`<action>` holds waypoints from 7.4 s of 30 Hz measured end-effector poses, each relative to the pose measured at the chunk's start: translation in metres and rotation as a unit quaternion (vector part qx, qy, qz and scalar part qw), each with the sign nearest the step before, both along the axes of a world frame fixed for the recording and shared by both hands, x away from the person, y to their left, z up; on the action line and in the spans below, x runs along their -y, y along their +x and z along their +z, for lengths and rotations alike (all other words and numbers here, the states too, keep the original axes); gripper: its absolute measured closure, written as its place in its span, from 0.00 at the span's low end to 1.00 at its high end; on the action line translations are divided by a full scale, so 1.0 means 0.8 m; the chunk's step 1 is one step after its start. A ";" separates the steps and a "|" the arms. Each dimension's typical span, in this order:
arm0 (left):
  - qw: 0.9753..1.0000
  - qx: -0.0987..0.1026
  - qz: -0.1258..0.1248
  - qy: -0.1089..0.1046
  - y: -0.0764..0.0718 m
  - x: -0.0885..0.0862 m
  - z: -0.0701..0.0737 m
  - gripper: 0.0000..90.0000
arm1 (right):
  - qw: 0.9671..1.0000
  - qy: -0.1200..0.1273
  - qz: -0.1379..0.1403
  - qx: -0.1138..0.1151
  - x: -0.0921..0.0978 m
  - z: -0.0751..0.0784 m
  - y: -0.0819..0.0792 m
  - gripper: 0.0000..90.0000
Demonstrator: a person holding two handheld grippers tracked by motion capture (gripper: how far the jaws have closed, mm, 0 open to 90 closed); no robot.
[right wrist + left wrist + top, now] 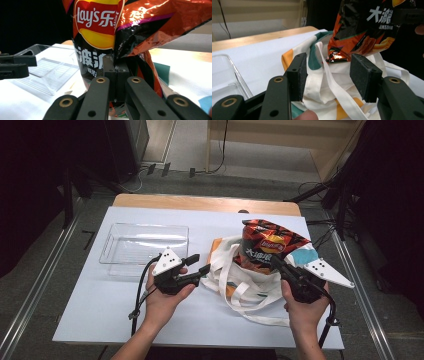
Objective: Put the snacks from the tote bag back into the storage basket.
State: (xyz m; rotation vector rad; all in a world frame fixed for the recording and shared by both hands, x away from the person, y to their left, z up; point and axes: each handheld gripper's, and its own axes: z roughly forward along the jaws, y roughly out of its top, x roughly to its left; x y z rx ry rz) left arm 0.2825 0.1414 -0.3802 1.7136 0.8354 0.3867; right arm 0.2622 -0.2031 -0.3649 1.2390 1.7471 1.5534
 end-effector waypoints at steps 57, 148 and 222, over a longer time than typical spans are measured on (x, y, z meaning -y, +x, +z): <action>0.994 0.024 -0.018 -0.105 -0.022 -0.012 0.047 0.45 | 0.990 -0.014 0.139 0.009 -0.113 -0.013 -0.044 1.00; 0.985 0.051 0.025 -0.162 -0.013 -0.133 0.098 1.00 | 0.998 -0.025 0.055 -0.019 0.028 -0.063 -0.054 0.17; 0.977 -0.115 0.175 -0.032 0.093 -0.251 -0.010 1.00 | 0.997 -0.038 0.050 -0.043 0.019 -0.078 -0.047 0.19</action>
